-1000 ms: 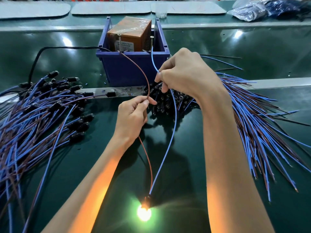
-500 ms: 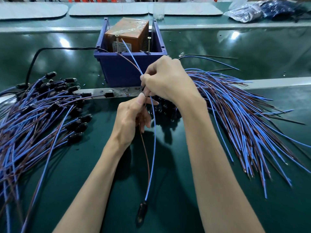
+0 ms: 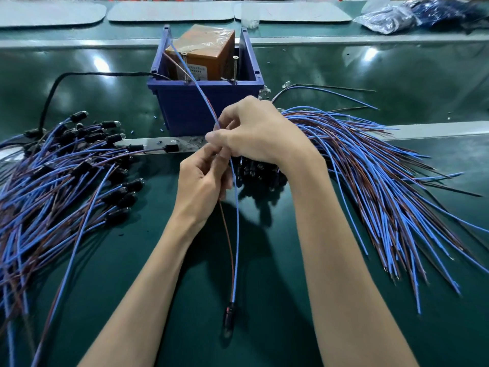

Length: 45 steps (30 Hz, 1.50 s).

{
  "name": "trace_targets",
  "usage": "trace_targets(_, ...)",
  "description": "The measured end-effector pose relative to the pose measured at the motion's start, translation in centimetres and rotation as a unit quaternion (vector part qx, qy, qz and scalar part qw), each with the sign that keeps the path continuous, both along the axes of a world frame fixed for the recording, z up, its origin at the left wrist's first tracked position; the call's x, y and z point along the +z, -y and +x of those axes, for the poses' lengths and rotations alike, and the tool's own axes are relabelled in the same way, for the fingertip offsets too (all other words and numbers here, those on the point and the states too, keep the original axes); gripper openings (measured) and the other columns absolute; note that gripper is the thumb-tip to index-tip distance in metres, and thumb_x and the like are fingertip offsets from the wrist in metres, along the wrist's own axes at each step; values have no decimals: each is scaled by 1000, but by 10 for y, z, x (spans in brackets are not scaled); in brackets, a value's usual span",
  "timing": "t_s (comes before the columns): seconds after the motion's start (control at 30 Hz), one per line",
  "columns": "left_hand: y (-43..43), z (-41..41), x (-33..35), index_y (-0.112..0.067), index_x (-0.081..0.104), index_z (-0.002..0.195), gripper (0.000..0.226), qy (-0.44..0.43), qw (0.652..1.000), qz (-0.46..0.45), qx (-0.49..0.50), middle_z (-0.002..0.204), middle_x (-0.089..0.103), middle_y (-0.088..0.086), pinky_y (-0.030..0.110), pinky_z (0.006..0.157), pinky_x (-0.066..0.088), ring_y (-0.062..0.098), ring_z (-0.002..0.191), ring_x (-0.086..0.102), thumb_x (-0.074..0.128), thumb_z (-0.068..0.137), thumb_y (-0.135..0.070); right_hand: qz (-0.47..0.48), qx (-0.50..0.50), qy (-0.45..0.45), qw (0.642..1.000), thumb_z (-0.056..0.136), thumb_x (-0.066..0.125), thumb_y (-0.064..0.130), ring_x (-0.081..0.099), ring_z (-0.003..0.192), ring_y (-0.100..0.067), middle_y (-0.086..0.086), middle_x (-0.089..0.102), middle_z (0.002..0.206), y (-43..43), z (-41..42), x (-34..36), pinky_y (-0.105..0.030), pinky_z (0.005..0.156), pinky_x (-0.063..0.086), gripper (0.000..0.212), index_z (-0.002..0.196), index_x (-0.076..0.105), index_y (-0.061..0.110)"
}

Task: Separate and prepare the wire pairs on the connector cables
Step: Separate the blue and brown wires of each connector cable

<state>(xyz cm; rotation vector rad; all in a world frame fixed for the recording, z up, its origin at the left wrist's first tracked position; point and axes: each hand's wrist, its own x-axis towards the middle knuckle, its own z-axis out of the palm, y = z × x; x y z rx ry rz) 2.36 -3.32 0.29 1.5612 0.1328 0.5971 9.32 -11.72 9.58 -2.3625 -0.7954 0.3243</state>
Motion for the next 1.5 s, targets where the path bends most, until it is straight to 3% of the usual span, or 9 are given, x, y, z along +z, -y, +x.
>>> trace_targets(0.2,-4,-1,-2,-16,64,79,23,-26,998,30,-50,63,62,-8,14,57,42,6,52,53,65,79,-39,240,-117,40,963,93,59,13,68,55,-7,-8,69,76,-2,2,4,-24,58,57,10,83,63,10)
trace_targets(0.43,-2,2,-6,-14,62,79,21,-51,997,33,-36,46,49,-8,12,44,35,2,40,41,50,96,-10,479,-291,67,826,99,48,8,62,49,-1,-2,61,77,21,19,14,-18,54,52,10,90,51,7)
trace_targets(0.57,-3,5,-6,-21,61,81,22,-26,999,19,-20,50,25,-15,18,42,17,5,45,21,48,98,-21,344,-208,-34,915,94,59,23,65,65,-5,2,68,77,26,22,10,-23,66,51,16,78,60,18)
trace_targets(0.67,-2,5,-5,-26,63,85,20,-17,1000,20,-17,52,24,-15,20,44,16,6,48,20,49,97,-30,273,-48,-125,953,93,61,14,61,56,-1,-1,69,73,18,13,5,-13,53,44,13,81,64,12)
trace_targets(0.93,-2,5,-3,-25,66,91,23,-32,999,32,3,51,43,-10,18,44,35,6,44,40,46,101,-19,372,-203,-24,905,95,55,10,62,49,-4,-2,64,65,13,25,1,-15,55,49,24,71,60,13)
trace_targets(1.03,-3,6,-5,-30,66,91,23,-22,999,41,13,51,31,-12,23,44,21,5,45,25,46,100,-25,331,-152,-71,929,92,62,14,64,57,-9,-4,65,68,19,27,-3,-21,66,54,18,74,61,13)
trace_targets(1.17,-6,7,-6,-29,64,100,15,-25,998,53,15,53,43,-17,16,50,29,2,50,33,50,95,-33,281,-70,-95,952,94,58,12,65,61,-10,-7,66,73,15,23,-6,-17,60,50,19,76,62,10)
trace_targets(1.37,-5,6,-5,-27,61,100,17,-26,999,28,17,57,51,-14,13,47,38,1,48,43,45,101,-21,305,-250,-13,919,97,54,19,62,46,-1,-5,65,68,25,40,-12,-17,53,51,28,71,59,12)
trace_targets(1.5,-5,6,-6,-28,63,95,24,-37,998,44,16,58,51,-12,12,48,38,2,49,42,42,102,-20,210,-306,3,928,92,59,29,70,76,-20,-6,70,70,39,49,-24,-37,84,55,32,64,63,13)
